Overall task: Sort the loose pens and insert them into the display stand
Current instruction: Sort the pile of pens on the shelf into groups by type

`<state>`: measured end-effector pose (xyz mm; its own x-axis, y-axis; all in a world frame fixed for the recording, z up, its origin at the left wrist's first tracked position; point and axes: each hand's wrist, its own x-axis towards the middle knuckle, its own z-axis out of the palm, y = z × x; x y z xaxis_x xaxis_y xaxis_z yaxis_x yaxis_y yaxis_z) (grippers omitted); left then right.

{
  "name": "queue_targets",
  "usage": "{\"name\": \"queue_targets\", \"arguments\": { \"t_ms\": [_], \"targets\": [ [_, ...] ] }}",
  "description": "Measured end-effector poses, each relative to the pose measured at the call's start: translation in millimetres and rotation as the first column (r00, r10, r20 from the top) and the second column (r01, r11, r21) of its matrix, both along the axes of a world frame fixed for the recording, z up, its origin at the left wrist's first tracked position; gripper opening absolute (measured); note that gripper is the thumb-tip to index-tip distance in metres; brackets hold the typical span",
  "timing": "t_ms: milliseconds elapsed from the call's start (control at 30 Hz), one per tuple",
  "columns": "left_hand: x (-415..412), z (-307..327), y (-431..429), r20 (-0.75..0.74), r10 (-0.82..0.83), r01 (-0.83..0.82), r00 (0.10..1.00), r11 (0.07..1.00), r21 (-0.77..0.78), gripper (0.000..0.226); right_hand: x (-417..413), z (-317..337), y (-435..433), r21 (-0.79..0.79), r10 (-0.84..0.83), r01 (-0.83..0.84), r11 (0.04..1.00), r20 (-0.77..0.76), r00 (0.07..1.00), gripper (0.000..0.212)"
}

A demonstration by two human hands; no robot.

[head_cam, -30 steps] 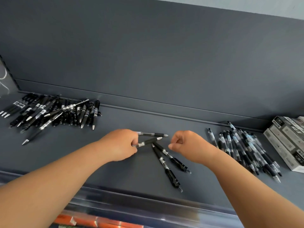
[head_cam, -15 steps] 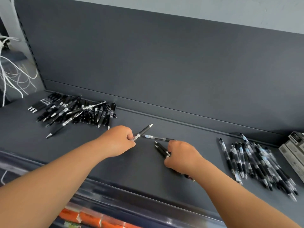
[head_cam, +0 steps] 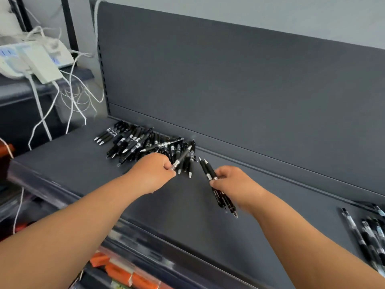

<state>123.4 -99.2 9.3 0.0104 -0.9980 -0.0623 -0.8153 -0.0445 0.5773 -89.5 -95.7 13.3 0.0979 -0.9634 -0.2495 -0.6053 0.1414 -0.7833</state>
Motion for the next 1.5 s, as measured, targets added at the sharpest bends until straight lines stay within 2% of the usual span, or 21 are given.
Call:
{"name": "queue_targets", "arguments": {
  "t_ms": [100,200,367,467,533,600,767,900,1033,1167,1333,1500],
  "targets": [
    [33.2,6.0,-14.0,0.018,0.031,-0.031,0.999,0.999,-0.016,0.016,38.0,3.3,-24.6,0.077,-0.066,0.052,0.996,0.195,0.979,0.008],
    [61.7,12.3,-31.2,0.074,0.087,-0.083,0.993,0.995,-0.052,0.02,72.6,2.7,-50.7,0.098,-0.133,0.112,0.989,0.237,0.962,0.007],
    [82.9,13.2,-63.4,0.105,0.104,-0.093,0.989,0.991,-0.1,0.03,105.7,-3.2,-84.9,0.148,-0.261,0.228,0.962,0.27,0.927,0.024],
    [85.2,7.2,-81.6,0.165,0.071,-0.055,0.984,0.994,-0.096,0.024,113.6,-1.8,-93.0,0.128,-0.3,0.277,0.952,0.235,0.925,0.01],
    [85.0,4.0,-89.0,0.204,0.061,-0.038,0.977,0.993,-0.112,0.014,112.6,-1.5,-97.6,0.095,-0.311,0.298,0.95,0.18,0.933,0.037],
    [85.3,2.1,-91.5,0.239,0.043,-0.013,0.97,0.992,-0.128,0.013,110.5,-0.9,-98.0,0.056,-0.328,0.323,0.945,0.164,0.93,0.047],
    [87.1,0.9,-93.0,0.292,0.027,0.021,0.956,0.987,-0.159,0.019,103.3,1.4,-91.5,-0.014,-0.312,0.314,0.949,0.081,0.947,0.027],
    [79.1,5.4,-93.6,0.291,0.01,0.051,0.957,0.979,-0.2,0.024,88.5,3.3,-87.4,-0.115,-0.276,0.279,0.953,0.045,0.96,0.026],
    [57.5,6.8,-90.0,0.239,-0.111,0.169,0.965,0.956,-0.24,0.033,60.1,10.6,-75.0,-0.253,-0.251,0.22,0.942,-0.097,0.963,0.03],
    [25.6,6.5,-79.2,0.225,-0.26,0.316,0.939,0.911,-0.267,0.038,20.6,13.8,-56.0,-0.308,-0.266,0.186,0.933,-0.245,0.932,0.031],
    [-16.4,3.8,-67.6,0.238,-0.392,0.449,0.889,0.85,-0.277,0.045,-32.0,7.1,-23.4,-0.242,-0.237,0.13,0.962,-0.494,0.836,0.038],
    [-52.7,-6.2,-57.8,0.242,-0.464,0.516,0.852,0.821,-0.243,0.051,-72.5,-15.8,2.4,-0.129,-0.139,0.067,0.989,-0.704,0.697,0.039]
  ]
}}
